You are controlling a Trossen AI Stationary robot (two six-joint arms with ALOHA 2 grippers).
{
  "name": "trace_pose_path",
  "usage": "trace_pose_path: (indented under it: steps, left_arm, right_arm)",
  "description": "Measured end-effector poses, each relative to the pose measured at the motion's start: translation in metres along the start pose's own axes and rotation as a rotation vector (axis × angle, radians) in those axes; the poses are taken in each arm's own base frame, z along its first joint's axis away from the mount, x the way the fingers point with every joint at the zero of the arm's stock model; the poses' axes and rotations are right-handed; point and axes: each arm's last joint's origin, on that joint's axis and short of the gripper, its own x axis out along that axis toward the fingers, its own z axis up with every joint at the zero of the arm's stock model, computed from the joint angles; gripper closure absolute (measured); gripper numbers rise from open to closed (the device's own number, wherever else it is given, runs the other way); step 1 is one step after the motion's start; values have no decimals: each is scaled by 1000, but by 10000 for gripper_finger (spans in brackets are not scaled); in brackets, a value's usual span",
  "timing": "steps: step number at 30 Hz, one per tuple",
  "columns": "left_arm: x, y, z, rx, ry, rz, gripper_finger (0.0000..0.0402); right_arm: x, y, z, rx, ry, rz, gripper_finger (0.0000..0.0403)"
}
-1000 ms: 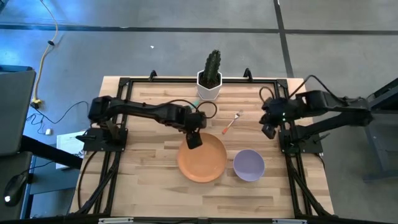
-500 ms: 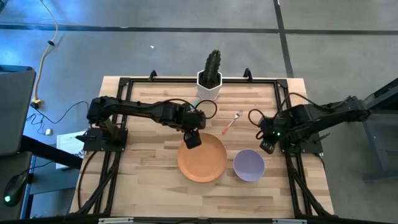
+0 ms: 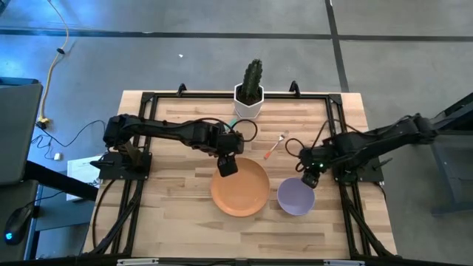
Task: Set table place
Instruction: Put the purple bowl on the orange plate
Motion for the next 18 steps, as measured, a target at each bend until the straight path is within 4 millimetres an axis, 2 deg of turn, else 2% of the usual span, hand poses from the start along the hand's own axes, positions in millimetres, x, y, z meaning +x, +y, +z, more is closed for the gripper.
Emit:
trace_pose_path:
  steps: [5,13,18]
  left_arm:
    - [0,0,0,0,0,0,185]
    - [0,0,0,0,0,0,185]
    - [0,0,0,0,0,0,185]
  right_arm:
    - [24,6,9,-39,19,7,229]
    - [45,10,14,-63,93,-43,230]
    - [53,13,19,-63,96,-46,259]
